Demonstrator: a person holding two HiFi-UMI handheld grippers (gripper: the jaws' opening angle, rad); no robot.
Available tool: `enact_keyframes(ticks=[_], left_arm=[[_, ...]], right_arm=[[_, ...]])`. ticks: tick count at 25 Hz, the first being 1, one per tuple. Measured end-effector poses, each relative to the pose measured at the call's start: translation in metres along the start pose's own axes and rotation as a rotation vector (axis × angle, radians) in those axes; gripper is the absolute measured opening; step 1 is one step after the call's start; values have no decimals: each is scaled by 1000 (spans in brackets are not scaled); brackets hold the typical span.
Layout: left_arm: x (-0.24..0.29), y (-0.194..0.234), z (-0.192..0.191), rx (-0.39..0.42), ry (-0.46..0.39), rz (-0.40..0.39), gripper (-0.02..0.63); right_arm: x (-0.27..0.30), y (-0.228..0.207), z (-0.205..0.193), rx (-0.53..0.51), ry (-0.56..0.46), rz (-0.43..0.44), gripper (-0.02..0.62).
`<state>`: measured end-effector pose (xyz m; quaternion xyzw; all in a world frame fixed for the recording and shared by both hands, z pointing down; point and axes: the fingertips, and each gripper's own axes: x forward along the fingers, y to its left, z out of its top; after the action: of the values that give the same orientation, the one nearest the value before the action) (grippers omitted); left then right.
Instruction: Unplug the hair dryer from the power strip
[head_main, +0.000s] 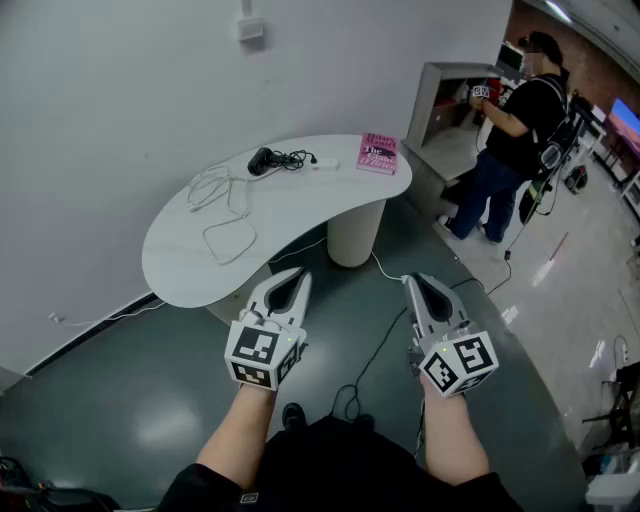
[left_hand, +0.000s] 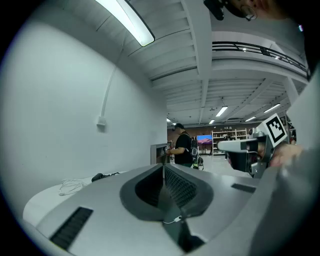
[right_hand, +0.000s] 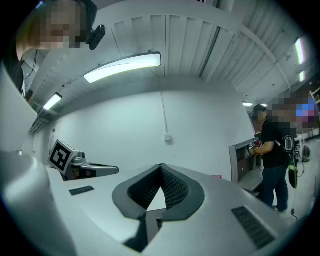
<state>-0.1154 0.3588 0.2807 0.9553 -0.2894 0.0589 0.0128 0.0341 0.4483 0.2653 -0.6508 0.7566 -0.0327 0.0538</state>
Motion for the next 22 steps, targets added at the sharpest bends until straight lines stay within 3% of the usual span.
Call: enact_keyframes(ticks=[8,18,22], left_arm=[[12,-17,-1,8,8,-4,23],[24,-88,-4,9,8,5,23],[32,-98,-13,2,26,15,23]], right_arm=[[-9,-9,1,7,-4,12,32],[-60,-47,-1,62,-14,70,34],[-61,-56,-4,86,3,92,34]])
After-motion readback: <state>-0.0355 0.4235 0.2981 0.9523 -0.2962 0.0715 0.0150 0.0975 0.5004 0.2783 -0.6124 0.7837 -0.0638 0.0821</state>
